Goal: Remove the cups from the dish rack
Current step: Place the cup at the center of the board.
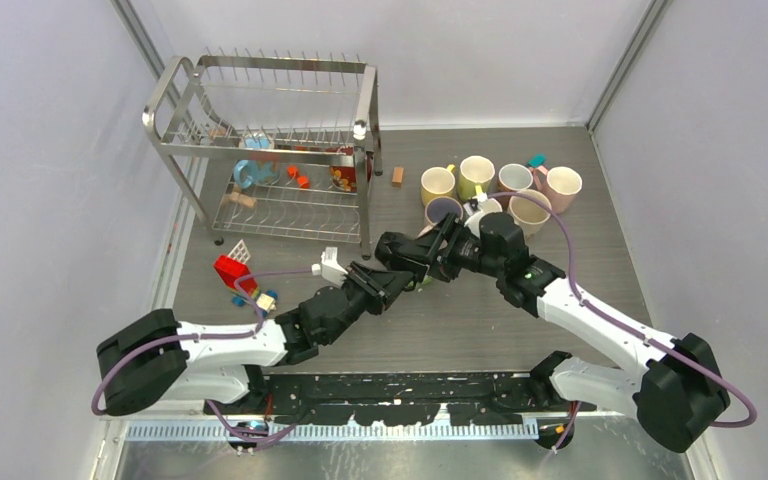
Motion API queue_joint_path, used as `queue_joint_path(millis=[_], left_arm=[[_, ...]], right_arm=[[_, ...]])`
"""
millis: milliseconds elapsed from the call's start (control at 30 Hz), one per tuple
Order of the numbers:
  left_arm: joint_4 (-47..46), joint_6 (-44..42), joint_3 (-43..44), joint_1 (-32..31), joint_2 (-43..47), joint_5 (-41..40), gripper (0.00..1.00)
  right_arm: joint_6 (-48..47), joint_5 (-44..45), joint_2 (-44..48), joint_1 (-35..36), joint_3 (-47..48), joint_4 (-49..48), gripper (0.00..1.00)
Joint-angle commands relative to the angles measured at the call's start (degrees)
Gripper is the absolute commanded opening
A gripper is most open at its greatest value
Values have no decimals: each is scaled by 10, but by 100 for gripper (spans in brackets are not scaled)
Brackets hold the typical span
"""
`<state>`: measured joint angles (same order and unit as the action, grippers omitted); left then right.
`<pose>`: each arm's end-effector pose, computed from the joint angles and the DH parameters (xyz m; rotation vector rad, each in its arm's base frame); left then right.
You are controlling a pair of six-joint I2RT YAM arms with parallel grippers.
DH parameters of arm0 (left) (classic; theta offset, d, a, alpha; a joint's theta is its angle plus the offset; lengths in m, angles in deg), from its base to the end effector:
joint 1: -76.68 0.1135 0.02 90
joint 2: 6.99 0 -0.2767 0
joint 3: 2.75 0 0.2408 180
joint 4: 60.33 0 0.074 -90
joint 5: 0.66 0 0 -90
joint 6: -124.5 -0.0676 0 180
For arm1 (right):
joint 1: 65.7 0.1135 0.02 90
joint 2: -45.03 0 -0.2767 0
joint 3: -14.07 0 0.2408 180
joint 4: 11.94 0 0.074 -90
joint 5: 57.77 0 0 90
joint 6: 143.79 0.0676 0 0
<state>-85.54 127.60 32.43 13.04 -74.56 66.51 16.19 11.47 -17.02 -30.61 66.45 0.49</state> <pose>0.1358 -0.2150 0.2232 -0.8423 1.8207 -1.6257 0.1947 0.1661 0.2659 0.4120 2.2416 1.4608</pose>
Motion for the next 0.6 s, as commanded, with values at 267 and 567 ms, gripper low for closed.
queue_joint_path(millis=[267, 567], left_arm=[[-150, 83, -15, -5, 10, -28, 0], [-210, 129, -36, 1, -27, 8, 1]], right_arm=[[28, 17, 5, 1, -10, -116, 42], [3, 46, 17, 2, 5, -85, 12]])
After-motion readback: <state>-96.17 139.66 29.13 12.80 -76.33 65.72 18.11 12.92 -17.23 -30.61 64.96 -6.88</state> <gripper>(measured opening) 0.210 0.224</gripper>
